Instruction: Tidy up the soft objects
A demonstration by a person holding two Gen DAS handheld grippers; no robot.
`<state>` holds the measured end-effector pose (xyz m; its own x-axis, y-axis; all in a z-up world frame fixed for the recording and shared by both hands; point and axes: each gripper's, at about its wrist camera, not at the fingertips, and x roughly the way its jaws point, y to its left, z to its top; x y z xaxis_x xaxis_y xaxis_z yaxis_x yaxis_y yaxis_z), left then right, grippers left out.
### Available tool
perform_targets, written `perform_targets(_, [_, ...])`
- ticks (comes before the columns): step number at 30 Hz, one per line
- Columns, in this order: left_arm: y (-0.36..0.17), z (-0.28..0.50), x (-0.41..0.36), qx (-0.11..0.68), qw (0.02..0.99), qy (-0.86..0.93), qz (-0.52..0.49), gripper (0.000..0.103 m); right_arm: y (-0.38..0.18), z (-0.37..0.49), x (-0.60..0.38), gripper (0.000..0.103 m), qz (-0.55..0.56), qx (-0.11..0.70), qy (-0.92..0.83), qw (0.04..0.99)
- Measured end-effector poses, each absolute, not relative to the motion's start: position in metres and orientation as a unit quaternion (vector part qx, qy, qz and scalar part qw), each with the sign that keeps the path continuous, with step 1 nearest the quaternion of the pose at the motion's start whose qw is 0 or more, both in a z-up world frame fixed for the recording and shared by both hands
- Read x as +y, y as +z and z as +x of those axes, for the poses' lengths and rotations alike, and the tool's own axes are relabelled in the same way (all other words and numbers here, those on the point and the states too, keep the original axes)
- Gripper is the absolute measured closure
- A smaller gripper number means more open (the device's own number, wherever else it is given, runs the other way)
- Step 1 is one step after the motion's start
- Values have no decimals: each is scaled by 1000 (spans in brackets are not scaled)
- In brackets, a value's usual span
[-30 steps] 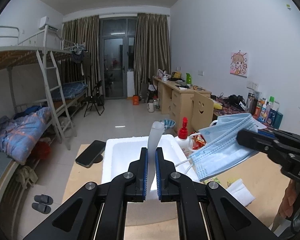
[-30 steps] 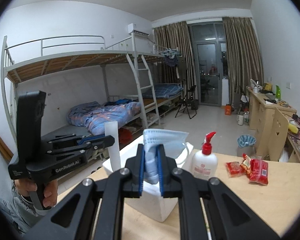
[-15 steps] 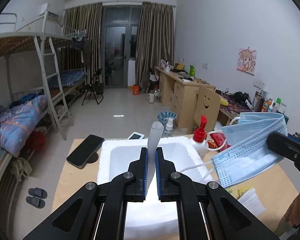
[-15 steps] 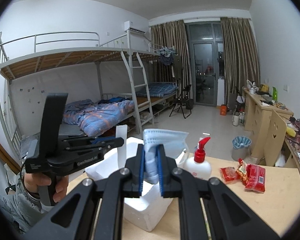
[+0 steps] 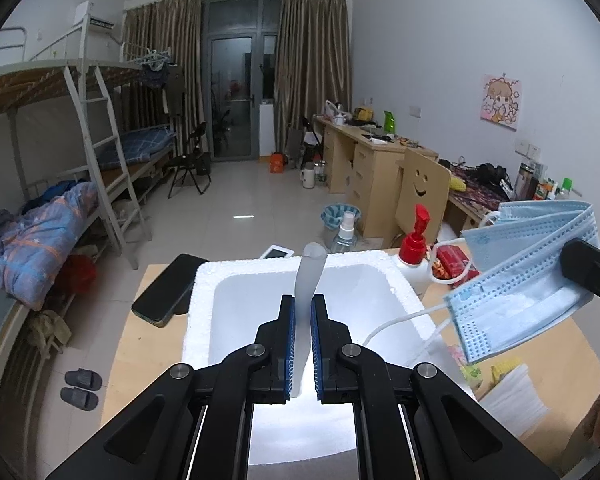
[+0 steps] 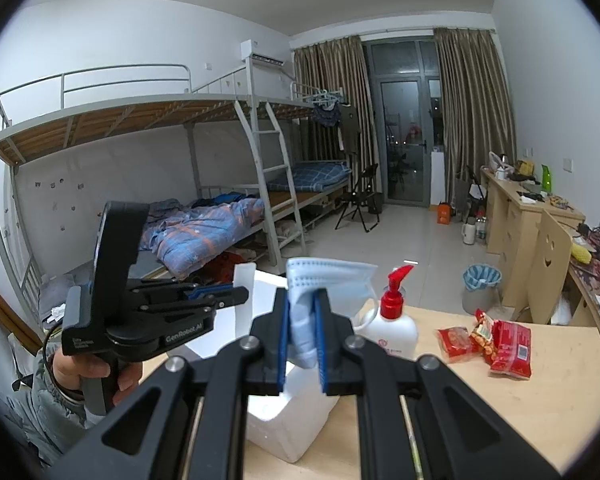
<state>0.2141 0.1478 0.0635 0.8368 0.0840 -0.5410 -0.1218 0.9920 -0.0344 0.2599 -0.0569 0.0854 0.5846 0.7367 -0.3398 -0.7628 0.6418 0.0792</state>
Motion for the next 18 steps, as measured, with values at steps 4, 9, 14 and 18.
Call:
perform_targets(4, [64,213,147,275,959,59,-26,86,86,261,-58,88,-38,177,418,890])
perform_targets(9, [71,205,148,248,965,74,-28,2,89,261,-59,88,-35,174,418,891])
perform_targets(14, [75,197,141,224,971,84,-2,0,90,261,-58,88,-34,175,416,892])
perform_targets(18, [72,196,143,229,970,84,-5,0,90,262,-57,88,-36,176,417,891])
